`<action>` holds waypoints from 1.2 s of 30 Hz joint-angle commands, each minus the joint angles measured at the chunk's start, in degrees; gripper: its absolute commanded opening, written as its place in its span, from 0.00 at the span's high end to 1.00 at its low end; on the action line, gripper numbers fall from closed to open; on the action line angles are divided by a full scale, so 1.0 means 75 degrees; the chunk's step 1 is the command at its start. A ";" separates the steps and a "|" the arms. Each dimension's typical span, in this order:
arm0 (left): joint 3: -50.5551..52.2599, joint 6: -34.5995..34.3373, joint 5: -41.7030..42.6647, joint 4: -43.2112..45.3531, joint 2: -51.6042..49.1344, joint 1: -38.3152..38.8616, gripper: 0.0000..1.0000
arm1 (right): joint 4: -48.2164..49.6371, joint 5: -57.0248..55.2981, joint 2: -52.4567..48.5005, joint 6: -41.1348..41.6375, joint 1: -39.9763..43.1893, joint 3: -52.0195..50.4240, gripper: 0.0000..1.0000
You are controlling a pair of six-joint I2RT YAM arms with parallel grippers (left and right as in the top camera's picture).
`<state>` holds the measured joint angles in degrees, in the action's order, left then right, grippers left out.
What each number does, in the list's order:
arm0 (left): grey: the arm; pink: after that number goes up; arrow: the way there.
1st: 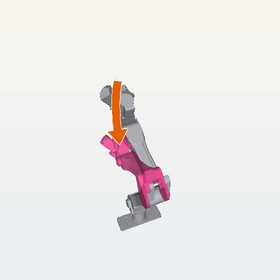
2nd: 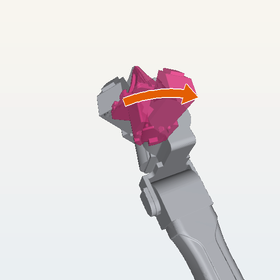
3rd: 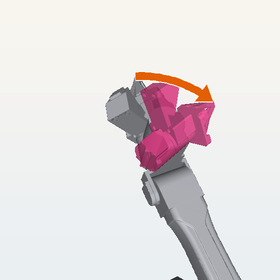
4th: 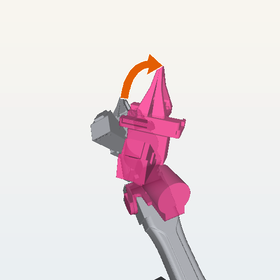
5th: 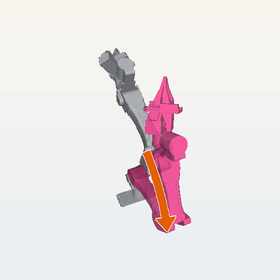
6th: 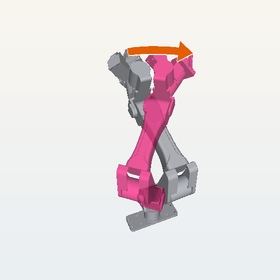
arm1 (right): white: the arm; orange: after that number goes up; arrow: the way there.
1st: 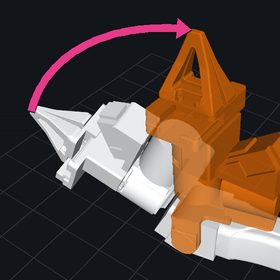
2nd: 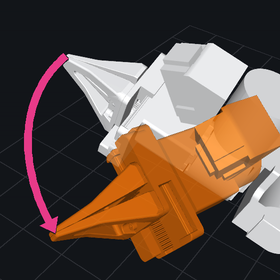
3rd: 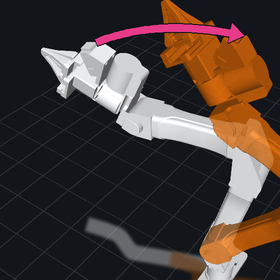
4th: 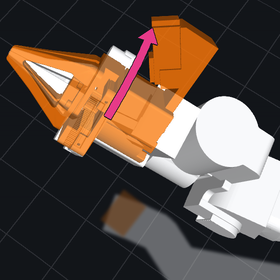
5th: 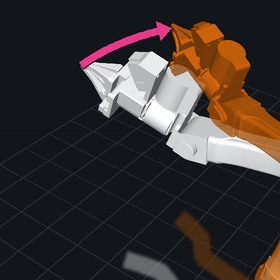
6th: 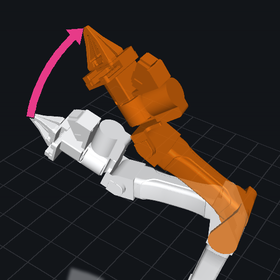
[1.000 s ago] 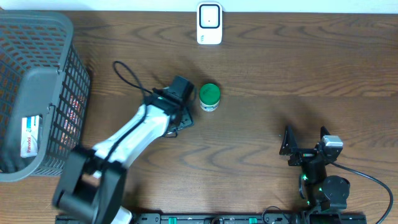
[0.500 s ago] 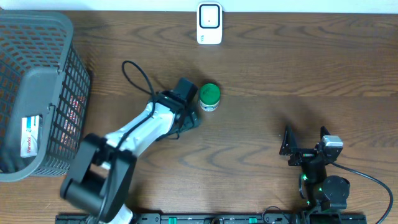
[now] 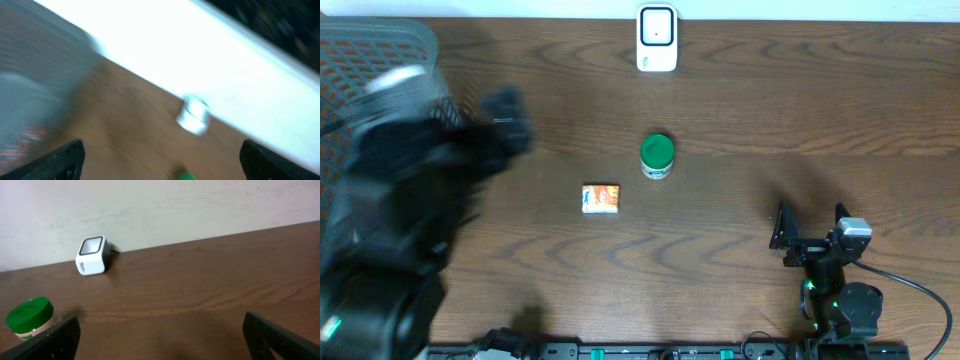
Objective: Scan the item barcode
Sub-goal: 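Reach the left gripper into the basket and grasp the white Panadol box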
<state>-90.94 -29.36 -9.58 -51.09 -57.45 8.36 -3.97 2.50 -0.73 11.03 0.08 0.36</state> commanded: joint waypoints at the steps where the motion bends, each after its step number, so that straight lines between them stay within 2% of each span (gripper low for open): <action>1: -0.0009 0.0577 -0.0493 -0.0388 -0.0417 -0.1725 0.02 | -0.0023 -0.0070 0.0047 -0.0111 -0.0044 -0.0009 0.01; 7: -0.0006 0.1058 -0.0356 -0.0877 -0.1853 -0.4829 0.02 | -0.0023 -0.0070 0.0047 -0.0111 -0.0044 -0.0009 0.01; 11: -0.0006 0.1058 0.0175 -0.0866 -0.3063 -0.6204 0.02 | -0.0023 -0.0070 0.0047 -0.0111 -0.0044 -0.0009 0.01; 13: -0.0003 0.1265 0.0367 -0.0863 -0.3620 -0.6580 0.02 | -0.0023 -0.0070 0.0047 -0.0111 -0.0044 -0.0009 0.01; 19: 0.0236 0.3246 0.0396 -0.0743 -0.4957 -0.6828 0.01 | -0.0023 -0.0070 0.0047 -0.0111 -0.0044 -0.0009 0.01; 24: 0.0851 0.4972 0.0612 -0.0565 -0.5319 -0.6831 0.01 | -0.0023 -0.0070 0.0047 -0.0111 -0.0044 -0.0009 0.01; 36: 0.2072 0.6318 0.0629 0.0597 -0.5438 -0.7090 0.01 | -0.0023 -0.0070 0.0047 -0.0111 -0.0044 -0.0009 0.01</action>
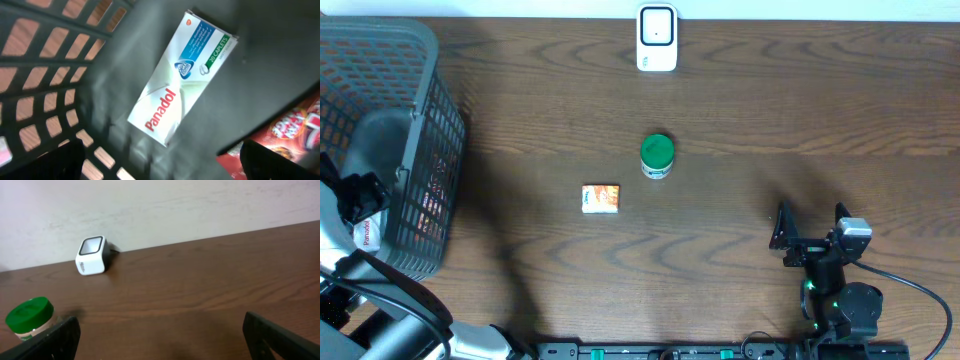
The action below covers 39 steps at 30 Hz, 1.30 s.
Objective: Scan the item barcode
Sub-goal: 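Reach the left gripper into the basket and grasp the white Panadol box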
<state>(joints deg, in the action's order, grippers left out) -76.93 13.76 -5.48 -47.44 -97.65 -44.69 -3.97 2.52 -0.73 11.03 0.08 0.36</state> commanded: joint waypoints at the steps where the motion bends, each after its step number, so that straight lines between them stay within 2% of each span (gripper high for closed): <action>1: 0.0265 0.0565 0.0082 0.0192 -0.0154 -0.0017 0.01 | -0.0023 -0.0073 0.0047 -0.0111 -0.0044 -0.0009 0.01; 22: 0.0393 0.0597 0.0187 0.0804 -0.2261 -0.0291 0.02 | -0.0023 -0.0073 0.0047 -0.0111 -0.0044 -0.0009 0.01; 23: 0.0393 0.0597 0.0271 0.0799 -0.2349 -0.0291 0.03 | -0.0023 -0.0073 0.0047 -0.0111 -0.0044 -0.0009 0.01; 28: 0.0391 0.0595 0.0673 0.0833 -0.2495 -0.0289 0.25 | -0.0023 -0.0073 0.0047 -0.0111 -0.0044 -0.0009 0.01; 39: 0.0388 0.0152 0.0682 0.0793 -0.1845 -0.0192 0.33 | -0.0023 -0.0073 0.0047 -0.0111 -0.0044 -0.0009 0.01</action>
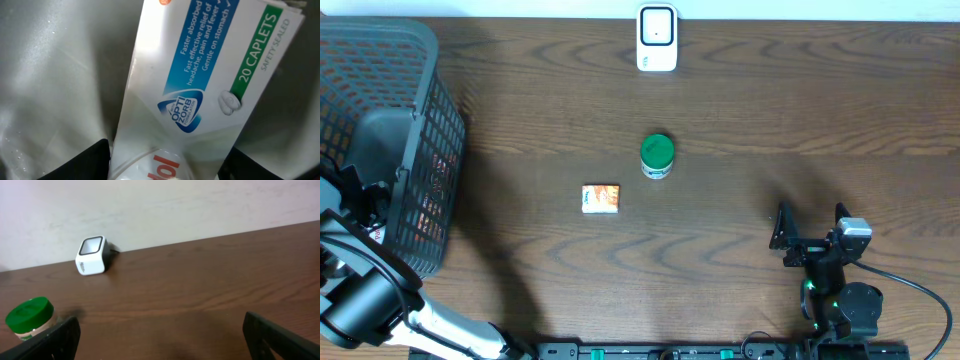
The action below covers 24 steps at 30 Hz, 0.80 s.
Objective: Scan the item barcode
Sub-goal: 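Reach the left gripper into the basket and grasp the white Panadol box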
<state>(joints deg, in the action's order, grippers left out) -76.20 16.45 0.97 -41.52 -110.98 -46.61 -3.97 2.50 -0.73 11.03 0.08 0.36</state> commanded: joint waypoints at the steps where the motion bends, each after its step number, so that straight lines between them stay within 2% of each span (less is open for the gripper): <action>1: 0.0291 -0.0213 -0.0181 -0.0006 0.0149 0.0108 0.33 | -0.0023 -0.0070 0.0047 -0.0111 -0.0044 -0.0009 0.01; 14: 0.0291 -0.0691 -0.0181 -0.0044 0.3235 0.0312 0.32 | -0.0023 -0.0070 0.0047 -0.0111 -0.0044 -0.0009 0.01; 15: 0.0291 -0.0691 -0.0181 -0.0041 0.3354 0.0306 0.26 | -0.0023 -0.0070 0.0047 -0.0111 -0.0044 -0.0009 0.01; 16: 0.0297 -0.0688 -0.0184 -0.0067 0.3416 0.0306 0.14 | -0.0023 -0.0070 0.0047 -0.0111 -0.0044 -0.0009 0.01; 18: 0.0356 -0.0682 -0.0187 -0.0108 0.3331 0.0303 0.01 | -0.0023 -0.0070 0.0047 -0.0111 -0.0044 -0.0009 0.01; 24: 0.0589 -0.0542 -0.0184 0.0026 0.2375 0.0178 0.02 | -0.0023 -0.0070 0.0047 -0.0111 -0.0044 -0.0009 0.01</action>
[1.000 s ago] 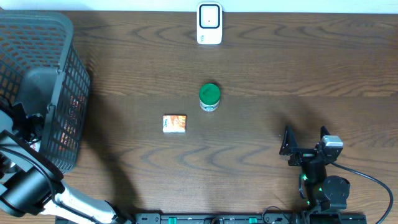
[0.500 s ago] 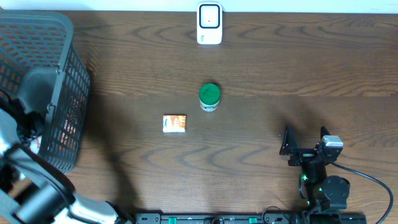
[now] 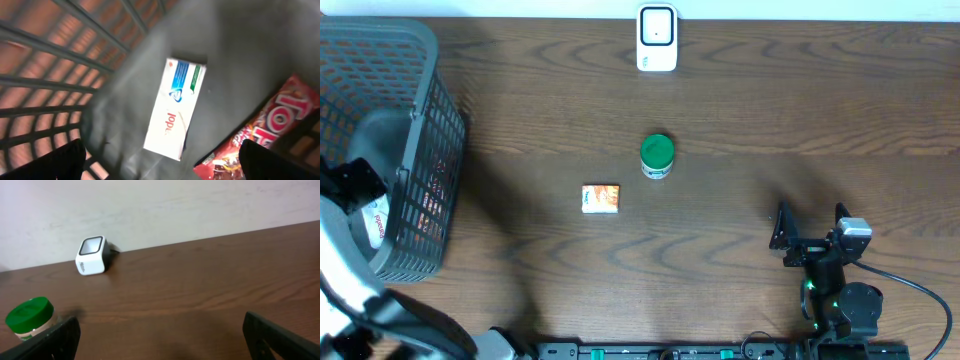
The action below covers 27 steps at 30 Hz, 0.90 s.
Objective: Scan the item barcode
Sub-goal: 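Reach the left gripper into the basket and grasp the white Panadol box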
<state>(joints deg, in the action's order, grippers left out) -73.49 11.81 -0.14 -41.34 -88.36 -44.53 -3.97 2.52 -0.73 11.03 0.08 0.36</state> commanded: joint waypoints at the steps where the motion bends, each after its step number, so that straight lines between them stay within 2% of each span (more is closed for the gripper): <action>1: 0.0227 0.0172 -0.0035 -0.0015 -0.0860 -0.0111 0.02 | -0.0023 -0.0073 0.0047 -0.0111 -0.0044 -0.0009 0.01; 12: 0.0227 0.1341 0.0309 0.0041 -0.2559 -0.0111 0.01 | -0.0023 -0.0073 0.0047 -0.0111 -0.0044 -0.0009 0.01; 17: 0.0227 0.1463 0.0364 0.0076 -0.2917 -0.0111 0.02 | -0.0023 -0.0073 0.0047 -0.0111 -0.0044 -0.0009 0.01; 20: 0.0227 0.1478 0.0361 0.0111 -0.3118 -0.0122 0.16 | -0.0023 -0.0073 0.0047 -0.0111 -0.0044 -0.0009 0.01; 22: 0.0227 0.1478 0.0361 0.0137 -0.3174 -0.0140 0.36 | -0.0023 -0.0073 0.0047 -0.0111 -0.0044 -0.0009 0.01; 23: 0.0227 0.1478 0.0358 0.0157 -0.3179 -0.0149 0.42 | -0.0023 -0.0073 0.0047 -0.0111 -0.0044 -0.0009 0.01; 27: 0.0227 0.1472 0.0358 0.0198 -0.3177 -0.0172 0.45 | -0.0023 -0.0073 0.0047 -0.0111 -0.0044 -0.0009 0.01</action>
<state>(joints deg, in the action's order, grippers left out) -72.53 22.24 4.62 -39.97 -108.77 -45.28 -3.97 2.50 -0.73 11.03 0.08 0.36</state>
